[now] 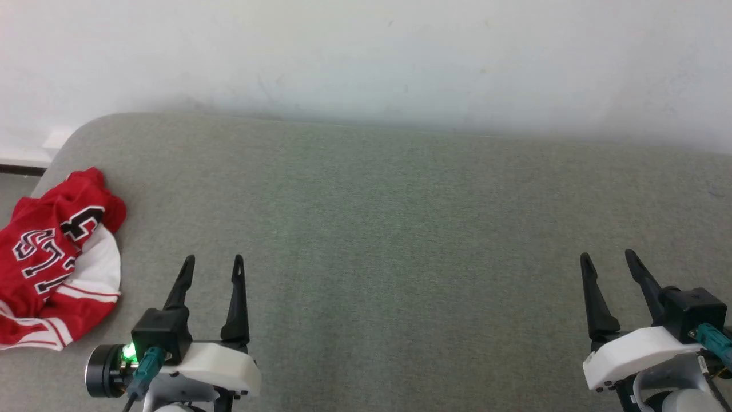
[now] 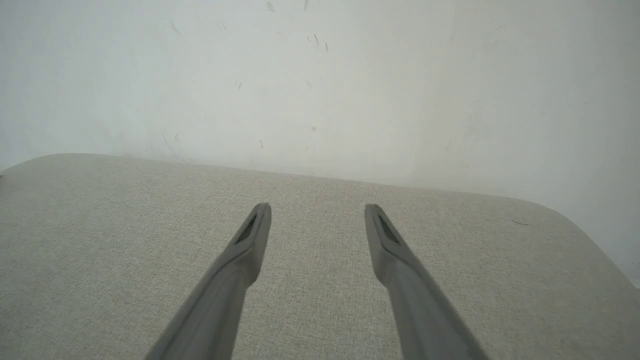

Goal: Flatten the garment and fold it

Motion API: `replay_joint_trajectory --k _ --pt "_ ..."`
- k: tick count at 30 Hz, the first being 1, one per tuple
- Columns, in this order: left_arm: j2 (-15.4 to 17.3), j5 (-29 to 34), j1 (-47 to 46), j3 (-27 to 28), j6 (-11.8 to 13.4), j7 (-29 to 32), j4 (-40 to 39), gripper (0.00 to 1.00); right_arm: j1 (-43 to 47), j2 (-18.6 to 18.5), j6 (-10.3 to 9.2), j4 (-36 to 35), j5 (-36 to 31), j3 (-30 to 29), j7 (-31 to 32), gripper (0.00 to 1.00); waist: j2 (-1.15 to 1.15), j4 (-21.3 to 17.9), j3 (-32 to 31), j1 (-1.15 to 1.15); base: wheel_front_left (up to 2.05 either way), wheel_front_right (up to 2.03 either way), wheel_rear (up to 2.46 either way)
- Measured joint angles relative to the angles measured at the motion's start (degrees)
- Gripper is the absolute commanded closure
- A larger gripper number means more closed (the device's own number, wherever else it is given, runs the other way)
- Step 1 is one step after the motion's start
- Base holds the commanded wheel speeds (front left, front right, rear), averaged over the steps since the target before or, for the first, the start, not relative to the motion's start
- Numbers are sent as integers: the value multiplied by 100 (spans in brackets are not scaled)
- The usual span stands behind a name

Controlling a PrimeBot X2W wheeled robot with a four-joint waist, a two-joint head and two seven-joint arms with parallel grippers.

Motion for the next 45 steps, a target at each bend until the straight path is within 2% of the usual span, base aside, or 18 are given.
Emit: replay_joint_trajectory --k 45 --pt "68 -263 401 -67 253 -358 -151 0 16 2 0 197 187 -98 -171 0 0 1860 -114 0 0 0 0"
